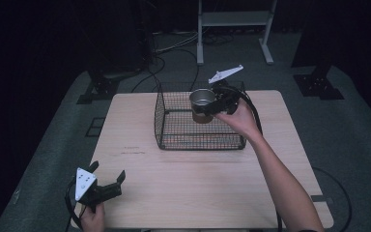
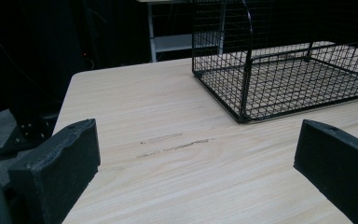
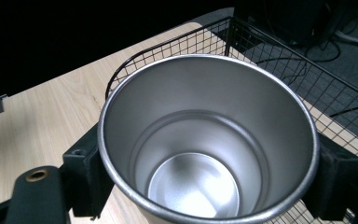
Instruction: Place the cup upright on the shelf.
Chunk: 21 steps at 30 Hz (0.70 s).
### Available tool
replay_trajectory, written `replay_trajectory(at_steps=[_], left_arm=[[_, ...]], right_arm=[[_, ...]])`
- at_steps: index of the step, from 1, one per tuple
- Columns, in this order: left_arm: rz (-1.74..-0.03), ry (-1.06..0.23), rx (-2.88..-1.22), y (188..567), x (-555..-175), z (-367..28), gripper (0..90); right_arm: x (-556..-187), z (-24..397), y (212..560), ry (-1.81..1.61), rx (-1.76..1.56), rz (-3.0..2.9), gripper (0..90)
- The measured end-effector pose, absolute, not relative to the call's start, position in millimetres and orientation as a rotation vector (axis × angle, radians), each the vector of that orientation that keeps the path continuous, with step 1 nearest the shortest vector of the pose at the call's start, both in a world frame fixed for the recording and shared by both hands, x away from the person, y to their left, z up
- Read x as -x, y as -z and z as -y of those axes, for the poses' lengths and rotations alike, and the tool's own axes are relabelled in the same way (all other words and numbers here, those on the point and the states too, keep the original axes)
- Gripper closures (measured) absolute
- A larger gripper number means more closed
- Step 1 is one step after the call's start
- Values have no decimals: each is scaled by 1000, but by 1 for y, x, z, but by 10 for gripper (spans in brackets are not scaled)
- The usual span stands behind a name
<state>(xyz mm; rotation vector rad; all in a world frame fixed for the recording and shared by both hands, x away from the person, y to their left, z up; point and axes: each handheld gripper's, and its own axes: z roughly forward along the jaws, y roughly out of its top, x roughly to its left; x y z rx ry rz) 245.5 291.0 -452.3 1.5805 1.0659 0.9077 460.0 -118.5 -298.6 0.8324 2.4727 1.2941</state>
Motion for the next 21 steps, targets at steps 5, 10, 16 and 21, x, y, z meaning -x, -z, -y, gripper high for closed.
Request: replay_trajectory(at_steps=[5, 10, 16, 21], left_arm=[[-1067, -905, -1584, 452, -245, -291, 0], [-1068, -904, -1584, 452, -245, -291, 0], [-1071, -902, -1579, 452, -245, -292, 0], [-1071, -903, -1566, 452, -245, -292, 0]], right_arm=[[-471, 111, 302, -1281, -838, -2477, 179], [-479, 105, 304, -1283, -848, -2480, 179], [-493, 97, 310, -1274, -868, -2498, 178], [-502, 94, 319, -1270, -888, -2501, 178]])
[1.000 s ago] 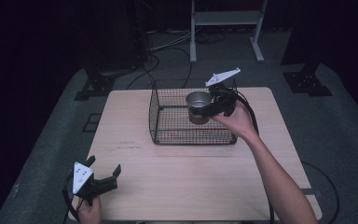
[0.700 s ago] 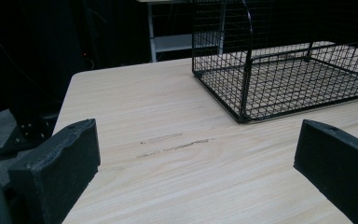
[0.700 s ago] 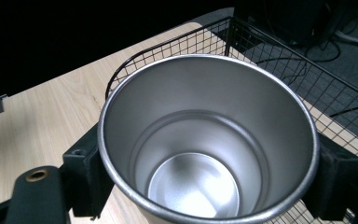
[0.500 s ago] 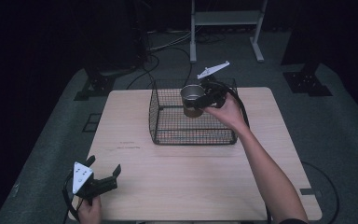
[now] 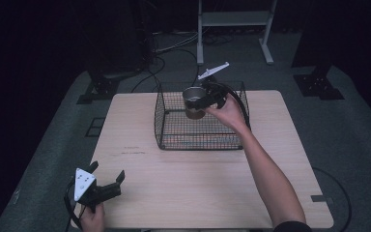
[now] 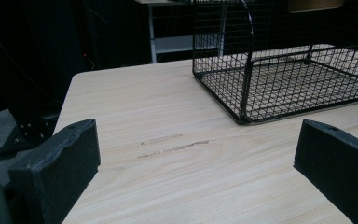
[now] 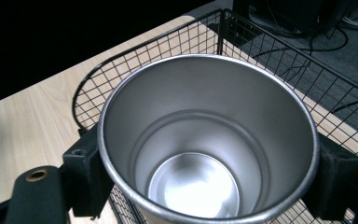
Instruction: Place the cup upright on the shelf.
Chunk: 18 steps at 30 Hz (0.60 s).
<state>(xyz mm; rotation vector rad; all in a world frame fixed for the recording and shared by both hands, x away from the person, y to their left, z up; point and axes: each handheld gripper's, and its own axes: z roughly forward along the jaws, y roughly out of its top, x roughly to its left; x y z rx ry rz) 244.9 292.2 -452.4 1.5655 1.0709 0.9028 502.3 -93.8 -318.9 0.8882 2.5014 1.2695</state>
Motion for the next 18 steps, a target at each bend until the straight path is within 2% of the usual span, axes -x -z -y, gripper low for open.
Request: replay_trajectory(at_steps=[18], left_arm=[[-1072, -908, -1564, 452, -245, -295, 0]], right_arm=[[-531, 90, 354, -1200, -973, -2537, 177]])
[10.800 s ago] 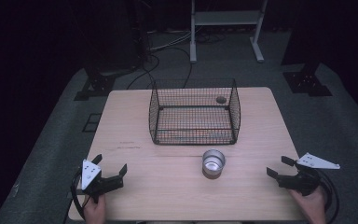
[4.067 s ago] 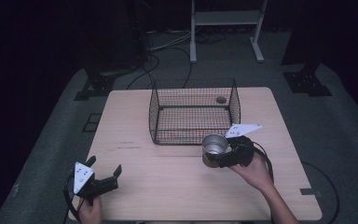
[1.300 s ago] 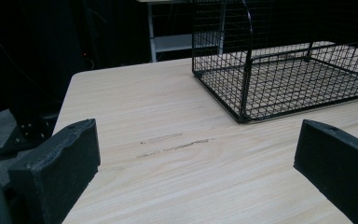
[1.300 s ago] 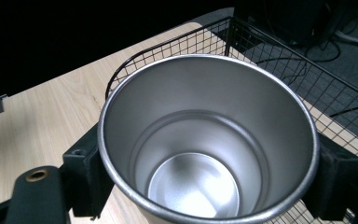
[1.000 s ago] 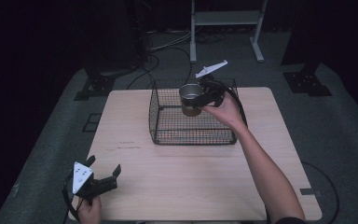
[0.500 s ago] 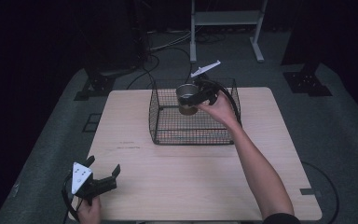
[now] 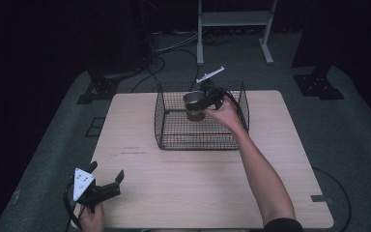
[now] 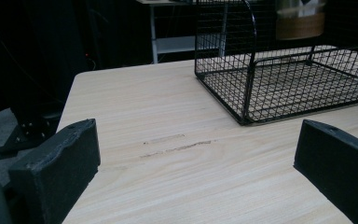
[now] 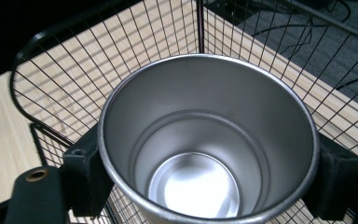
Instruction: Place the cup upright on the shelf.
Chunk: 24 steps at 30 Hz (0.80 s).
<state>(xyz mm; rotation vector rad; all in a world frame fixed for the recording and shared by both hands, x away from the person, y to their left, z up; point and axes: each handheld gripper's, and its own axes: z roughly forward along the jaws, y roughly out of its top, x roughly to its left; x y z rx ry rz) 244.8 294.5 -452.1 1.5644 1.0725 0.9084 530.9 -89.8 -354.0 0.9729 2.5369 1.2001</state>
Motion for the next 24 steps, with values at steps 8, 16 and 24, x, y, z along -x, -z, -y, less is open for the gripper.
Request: replay_trajectory(at_steps=[8, 16, 24], left_arm=[[-1078, -909, -1553, 452, -244, -296, 0], [-1081, -908, -1552, 452, -244, -297, 0], [-1076, -911, -1558, 452, -244, -297, 0]], right_arm=[[-541, 89, 370, -1165, -1002, -2566, 177], [-548, 87, 388, -1114, -1041, -2587, 176], [-554, 88, 402, -1056, -1076, -2608, 174]])
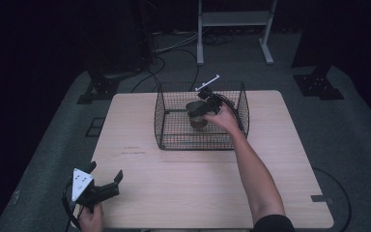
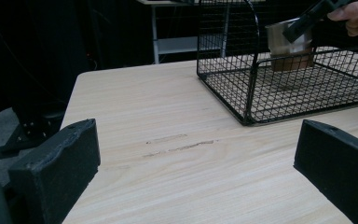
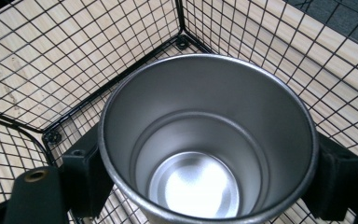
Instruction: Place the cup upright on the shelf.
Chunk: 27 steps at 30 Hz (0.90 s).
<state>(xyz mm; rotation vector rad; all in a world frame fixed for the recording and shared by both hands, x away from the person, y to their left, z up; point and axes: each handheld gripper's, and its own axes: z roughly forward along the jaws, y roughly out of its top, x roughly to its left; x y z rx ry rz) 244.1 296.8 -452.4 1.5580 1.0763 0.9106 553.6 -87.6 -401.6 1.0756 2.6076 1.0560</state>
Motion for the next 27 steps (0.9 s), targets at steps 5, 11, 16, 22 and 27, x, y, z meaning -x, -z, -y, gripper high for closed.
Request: replay_trajectory(at_steps=[5, 11, 16, 22, 27], left_arm=[[-1079, -910, -1558, 453, -244, -297, 0], [-1080, -911, -1557, 453, -244, -297, 0], [-1082, -910, -1552, 453, -244, -299, 0], [-1084, -912, -1549, 452, -243, -299, 0], [-1083, -914, -1550, 452, -243, -299, 0]], right_arm=[[-556, 88, 403, -1052, -1094, -2612, 174], [-558, 84, 411, -972, -1095, -2646, 173], [-559, 79, 416, -943, -1101, -2661, 167], [-559, 77, 418, -923, -1085, -2666, 163], [-558, 78, 418, -914, -1086, -2673, 163]])
